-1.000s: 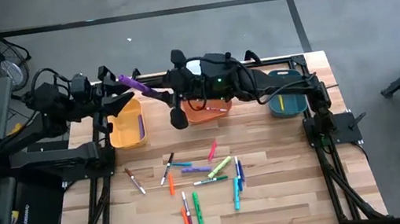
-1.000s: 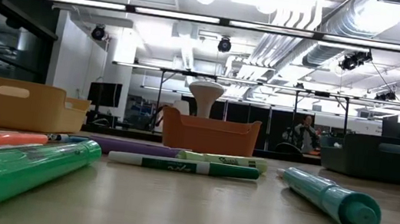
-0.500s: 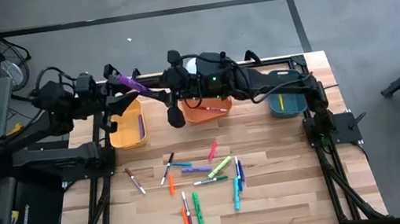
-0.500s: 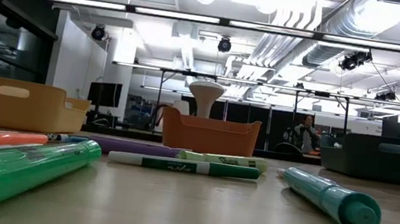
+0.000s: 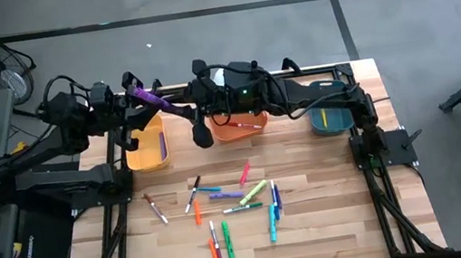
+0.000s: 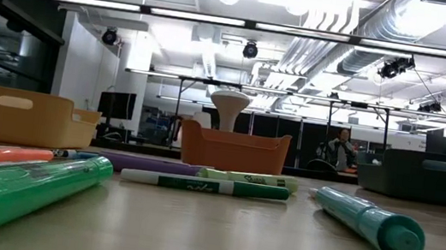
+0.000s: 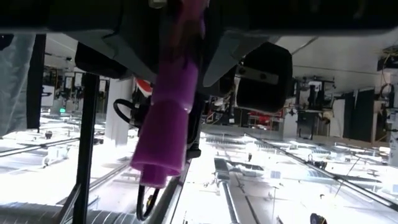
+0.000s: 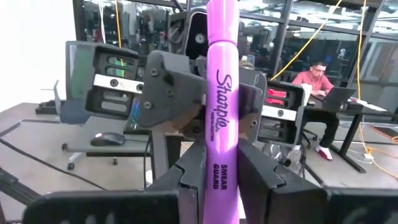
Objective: Pick & Place Markers
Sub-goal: Put the violet highlighter pen into the yellow bin
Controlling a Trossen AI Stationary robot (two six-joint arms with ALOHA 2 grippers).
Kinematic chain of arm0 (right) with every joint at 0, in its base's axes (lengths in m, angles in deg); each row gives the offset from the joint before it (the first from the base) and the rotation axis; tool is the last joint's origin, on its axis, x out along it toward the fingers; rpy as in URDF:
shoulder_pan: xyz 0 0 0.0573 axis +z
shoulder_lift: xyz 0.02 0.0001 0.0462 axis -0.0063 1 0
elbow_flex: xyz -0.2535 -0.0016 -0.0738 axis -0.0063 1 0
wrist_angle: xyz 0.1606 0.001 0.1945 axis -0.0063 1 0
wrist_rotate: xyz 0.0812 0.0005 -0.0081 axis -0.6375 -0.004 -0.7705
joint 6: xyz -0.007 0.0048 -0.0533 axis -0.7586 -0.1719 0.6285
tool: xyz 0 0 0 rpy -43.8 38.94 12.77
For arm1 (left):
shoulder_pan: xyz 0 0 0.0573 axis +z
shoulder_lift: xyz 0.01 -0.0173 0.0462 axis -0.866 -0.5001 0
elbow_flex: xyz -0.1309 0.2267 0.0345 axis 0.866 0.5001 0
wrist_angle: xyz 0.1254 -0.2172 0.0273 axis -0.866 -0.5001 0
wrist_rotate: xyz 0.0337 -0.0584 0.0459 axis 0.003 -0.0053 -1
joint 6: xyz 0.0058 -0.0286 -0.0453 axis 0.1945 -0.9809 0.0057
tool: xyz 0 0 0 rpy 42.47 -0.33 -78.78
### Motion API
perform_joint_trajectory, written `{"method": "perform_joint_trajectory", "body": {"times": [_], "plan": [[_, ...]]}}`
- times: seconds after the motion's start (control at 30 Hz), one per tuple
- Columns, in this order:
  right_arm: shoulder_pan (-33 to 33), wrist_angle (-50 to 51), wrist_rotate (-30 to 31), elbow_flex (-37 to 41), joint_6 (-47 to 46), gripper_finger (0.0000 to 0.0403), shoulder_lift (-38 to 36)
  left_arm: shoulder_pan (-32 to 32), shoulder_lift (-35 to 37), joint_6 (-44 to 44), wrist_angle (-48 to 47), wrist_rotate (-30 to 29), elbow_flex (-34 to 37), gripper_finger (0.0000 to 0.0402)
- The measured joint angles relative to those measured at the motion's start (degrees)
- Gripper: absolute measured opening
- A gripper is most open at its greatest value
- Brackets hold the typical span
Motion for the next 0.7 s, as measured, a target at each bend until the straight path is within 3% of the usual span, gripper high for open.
{"method": "perform_joint_trajectory", "body": {"times": [0.13,0.63,0.7], "plan": [[0.04,-0.02,0.03,0.0,-0.62,0.0055,0.0,0.02,0.0,1.12,0.07,0.68,0.0,0.0059],[0.13,0.74,0.06,0.0,-1.28,0.0054,0.0,0.04,0.0,1.97,-0.09,2.57,0.0,0.0058],[0.15,0.72,0.25,0.0,-1.1,0.0068,0.0,0.04,0.0,1.96,-0.08,2.62,0.0,0.0058]]}}
